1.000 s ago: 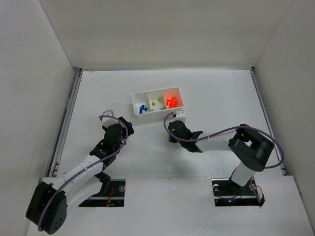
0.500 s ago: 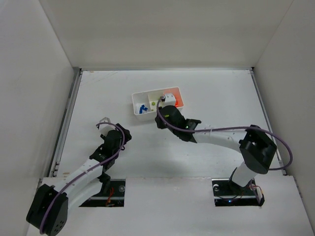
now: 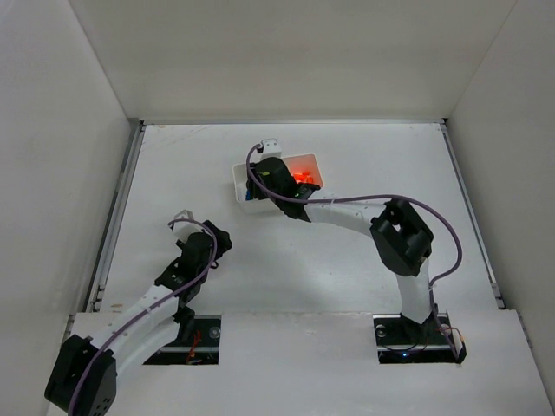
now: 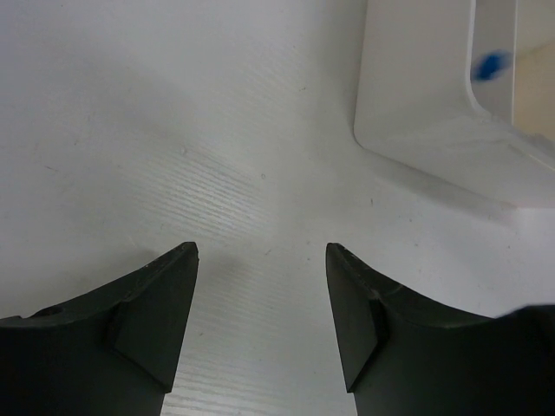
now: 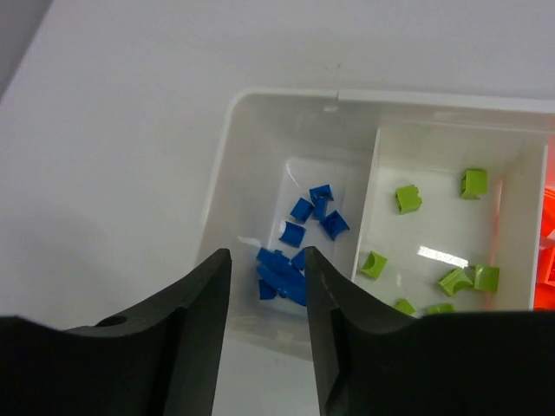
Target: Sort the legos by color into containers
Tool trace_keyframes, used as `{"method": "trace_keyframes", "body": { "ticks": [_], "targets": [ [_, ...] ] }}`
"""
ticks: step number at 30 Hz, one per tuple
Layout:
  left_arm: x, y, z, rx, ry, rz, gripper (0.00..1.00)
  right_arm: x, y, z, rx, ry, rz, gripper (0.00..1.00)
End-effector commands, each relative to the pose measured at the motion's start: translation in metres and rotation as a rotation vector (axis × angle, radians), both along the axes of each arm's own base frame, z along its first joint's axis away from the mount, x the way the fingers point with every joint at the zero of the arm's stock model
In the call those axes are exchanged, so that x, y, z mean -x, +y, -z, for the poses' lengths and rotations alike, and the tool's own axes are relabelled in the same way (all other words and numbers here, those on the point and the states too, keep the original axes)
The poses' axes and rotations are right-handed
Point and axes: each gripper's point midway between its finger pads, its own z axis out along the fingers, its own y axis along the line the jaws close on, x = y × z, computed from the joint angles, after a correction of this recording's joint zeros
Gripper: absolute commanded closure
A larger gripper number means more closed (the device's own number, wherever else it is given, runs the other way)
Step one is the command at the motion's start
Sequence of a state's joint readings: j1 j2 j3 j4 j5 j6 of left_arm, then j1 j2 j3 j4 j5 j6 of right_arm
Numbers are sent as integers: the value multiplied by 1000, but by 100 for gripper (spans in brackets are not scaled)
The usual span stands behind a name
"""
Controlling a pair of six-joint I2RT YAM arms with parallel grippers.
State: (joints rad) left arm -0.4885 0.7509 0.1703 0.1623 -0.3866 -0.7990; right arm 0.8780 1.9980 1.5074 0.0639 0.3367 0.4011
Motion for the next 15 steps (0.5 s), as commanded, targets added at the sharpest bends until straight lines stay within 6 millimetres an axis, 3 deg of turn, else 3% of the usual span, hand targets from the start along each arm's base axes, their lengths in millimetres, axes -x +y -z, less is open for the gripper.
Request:
{"method": "trace_keyframes", "body": {
  "ticks": [1,5,9,14,15],
  "targets": [
    [2,3,0,9,6,-12,41,-7,7,-38,-68,-51,-5,51],
    [0,1,-4,15,9,-14,40,1,-13,-72,-118,-100,9,47],
    [-4,-1,-10,12,4,-14,35,22,-66,-100,-160,-167,75,45],
    [-7,-10,-22,33,-14,12,31,56,-151,-90,-160,-194,197,36],
    [-8,-11,-25,36,-24,14,30,64,-171,-82,-148,-193,228,20]
  ]
}}
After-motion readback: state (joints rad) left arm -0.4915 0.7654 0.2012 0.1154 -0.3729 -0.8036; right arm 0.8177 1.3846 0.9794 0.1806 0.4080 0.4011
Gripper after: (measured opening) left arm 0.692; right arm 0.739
